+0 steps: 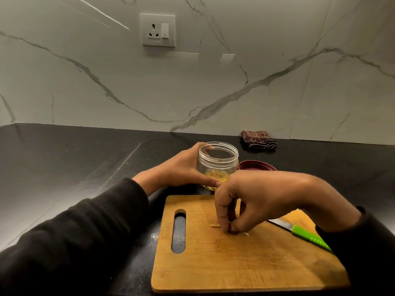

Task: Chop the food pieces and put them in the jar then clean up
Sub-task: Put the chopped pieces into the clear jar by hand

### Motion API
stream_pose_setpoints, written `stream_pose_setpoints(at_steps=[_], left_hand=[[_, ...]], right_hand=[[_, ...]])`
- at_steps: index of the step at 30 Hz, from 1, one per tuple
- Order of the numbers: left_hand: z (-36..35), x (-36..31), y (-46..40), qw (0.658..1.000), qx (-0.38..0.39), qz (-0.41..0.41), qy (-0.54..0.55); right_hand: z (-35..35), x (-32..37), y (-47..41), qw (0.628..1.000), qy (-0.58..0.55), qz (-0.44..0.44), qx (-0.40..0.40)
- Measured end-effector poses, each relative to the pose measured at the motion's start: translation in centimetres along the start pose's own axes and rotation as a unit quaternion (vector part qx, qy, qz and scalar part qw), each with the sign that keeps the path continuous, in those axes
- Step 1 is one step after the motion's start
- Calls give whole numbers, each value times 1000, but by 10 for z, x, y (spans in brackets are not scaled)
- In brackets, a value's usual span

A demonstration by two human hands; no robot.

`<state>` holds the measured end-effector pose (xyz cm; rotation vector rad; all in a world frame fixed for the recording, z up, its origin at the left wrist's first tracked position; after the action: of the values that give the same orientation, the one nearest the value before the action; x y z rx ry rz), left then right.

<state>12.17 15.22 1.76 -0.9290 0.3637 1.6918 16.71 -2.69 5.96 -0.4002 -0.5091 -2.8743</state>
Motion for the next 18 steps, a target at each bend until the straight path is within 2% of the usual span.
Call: stream_pose_setpoints(at_steps=[11, 14, 18], left_hand=[[1, 3, -2, 1000, -7, -8, -2], [2, 4, -2, 1000, -12, -14, -6], [3, 2, -1, 1000, -4, -24, -16]], right_hand=[[6, -1, 0, 998, -8, 16, -55], [12, -4, 2, 994, -47, 19, -99], [25, -11, 7, 973, -119, 39, -197]])
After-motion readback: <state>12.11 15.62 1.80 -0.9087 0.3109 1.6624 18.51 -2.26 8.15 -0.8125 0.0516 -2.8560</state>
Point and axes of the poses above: each hand's wrist, its own y-axis away from the middle knuckle, its own z-axis out of the back of the hand, x = y × z, the point moved 4 cm from there along -y, towards the middle knuckle, and after that the axes turned 7 degrees about y, right-handed, at the moved point
